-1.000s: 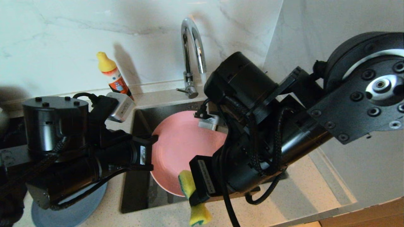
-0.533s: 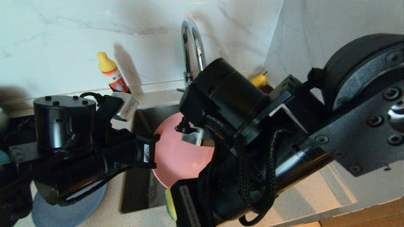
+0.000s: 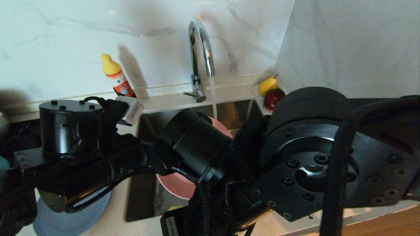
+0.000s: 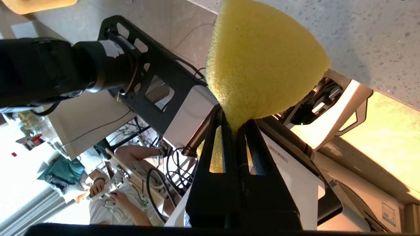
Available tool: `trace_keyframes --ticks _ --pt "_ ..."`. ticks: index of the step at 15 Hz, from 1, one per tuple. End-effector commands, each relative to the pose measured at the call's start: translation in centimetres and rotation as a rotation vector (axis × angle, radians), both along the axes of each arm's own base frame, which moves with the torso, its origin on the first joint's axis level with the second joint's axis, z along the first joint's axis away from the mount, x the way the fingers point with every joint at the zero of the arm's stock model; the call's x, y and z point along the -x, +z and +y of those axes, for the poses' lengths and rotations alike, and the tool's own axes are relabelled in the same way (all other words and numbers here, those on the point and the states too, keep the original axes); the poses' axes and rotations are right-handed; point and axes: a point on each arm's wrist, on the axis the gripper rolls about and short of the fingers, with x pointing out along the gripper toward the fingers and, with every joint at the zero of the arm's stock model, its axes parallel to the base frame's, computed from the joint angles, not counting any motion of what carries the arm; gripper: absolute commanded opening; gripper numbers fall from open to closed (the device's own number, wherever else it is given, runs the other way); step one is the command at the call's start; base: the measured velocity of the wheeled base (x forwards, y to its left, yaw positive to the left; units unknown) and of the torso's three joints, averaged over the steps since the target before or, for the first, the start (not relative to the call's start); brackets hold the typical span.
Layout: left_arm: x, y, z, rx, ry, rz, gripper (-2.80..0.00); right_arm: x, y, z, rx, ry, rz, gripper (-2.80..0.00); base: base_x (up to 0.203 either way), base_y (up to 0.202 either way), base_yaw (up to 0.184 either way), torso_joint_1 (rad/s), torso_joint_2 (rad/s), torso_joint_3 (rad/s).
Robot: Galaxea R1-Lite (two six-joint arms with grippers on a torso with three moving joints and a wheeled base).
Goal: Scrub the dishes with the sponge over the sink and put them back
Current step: Wipe the plate
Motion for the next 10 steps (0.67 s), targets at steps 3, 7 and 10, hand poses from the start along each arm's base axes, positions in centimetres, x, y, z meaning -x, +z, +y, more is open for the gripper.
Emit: trace_keyframes --ticks 3,7,10 --pt "0.0 0.0 0.0 0.020 0.007 0.003 -2.80 -0.9 0.0 -0.2 -0.011 -0.032 -0.008 -2.80 0.000 0.000 0.000 0.000 0.00 0.000" --pt "0.3 0.3 0.2 0.027 -0.001 -0.004 -2.80 -1.6 0.3 -0.4 -0.019 -0.108 -0.048 -2.80 0.000 0.000 0.000 0.000 0.00 0.000" --pt "0.5 0.3 0.1 0.029 -0.006 -0.004 -2.80 -2.2 0.7 -0.9 -0.033 -0.136 -0.058 -2.80 0.000 0.000 0.000 0.000 0.00 0.000"
